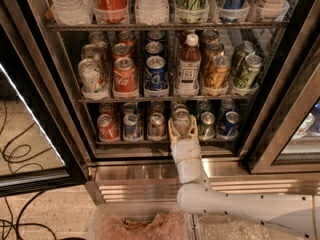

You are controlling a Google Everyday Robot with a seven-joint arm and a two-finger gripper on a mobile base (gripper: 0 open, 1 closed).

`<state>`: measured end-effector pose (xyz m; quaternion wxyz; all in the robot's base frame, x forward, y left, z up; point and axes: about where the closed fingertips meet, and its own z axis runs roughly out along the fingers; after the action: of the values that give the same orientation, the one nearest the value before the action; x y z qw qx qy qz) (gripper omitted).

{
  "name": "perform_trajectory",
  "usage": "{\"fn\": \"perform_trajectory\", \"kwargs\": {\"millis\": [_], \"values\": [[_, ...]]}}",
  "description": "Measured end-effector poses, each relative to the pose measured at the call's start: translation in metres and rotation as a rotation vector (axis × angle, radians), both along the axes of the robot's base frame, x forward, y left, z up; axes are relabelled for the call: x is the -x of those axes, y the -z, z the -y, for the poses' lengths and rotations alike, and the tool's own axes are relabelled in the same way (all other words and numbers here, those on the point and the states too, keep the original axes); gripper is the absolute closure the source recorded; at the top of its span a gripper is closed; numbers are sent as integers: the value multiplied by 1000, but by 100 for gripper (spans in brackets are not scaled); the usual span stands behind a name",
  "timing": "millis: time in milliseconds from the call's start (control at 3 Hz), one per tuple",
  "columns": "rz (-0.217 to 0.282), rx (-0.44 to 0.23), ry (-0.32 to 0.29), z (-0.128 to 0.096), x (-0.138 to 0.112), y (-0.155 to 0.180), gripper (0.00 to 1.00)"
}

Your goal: Pick 7up can from bottom shelf of fridge

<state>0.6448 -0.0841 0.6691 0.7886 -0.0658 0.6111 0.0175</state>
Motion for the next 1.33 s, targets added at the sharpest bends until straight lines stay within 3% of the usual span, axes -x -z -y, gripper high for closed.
{"fn": "perform_trajectory", "kwargs": {"millis": [333, 667, 1333], "values": [[-4, -1, -11, -2, 2, 0, 100], [-27, -3, -69, -9, 11, -1, 100], [-219, 53, -253, -4, 81, 23, 100]]}}
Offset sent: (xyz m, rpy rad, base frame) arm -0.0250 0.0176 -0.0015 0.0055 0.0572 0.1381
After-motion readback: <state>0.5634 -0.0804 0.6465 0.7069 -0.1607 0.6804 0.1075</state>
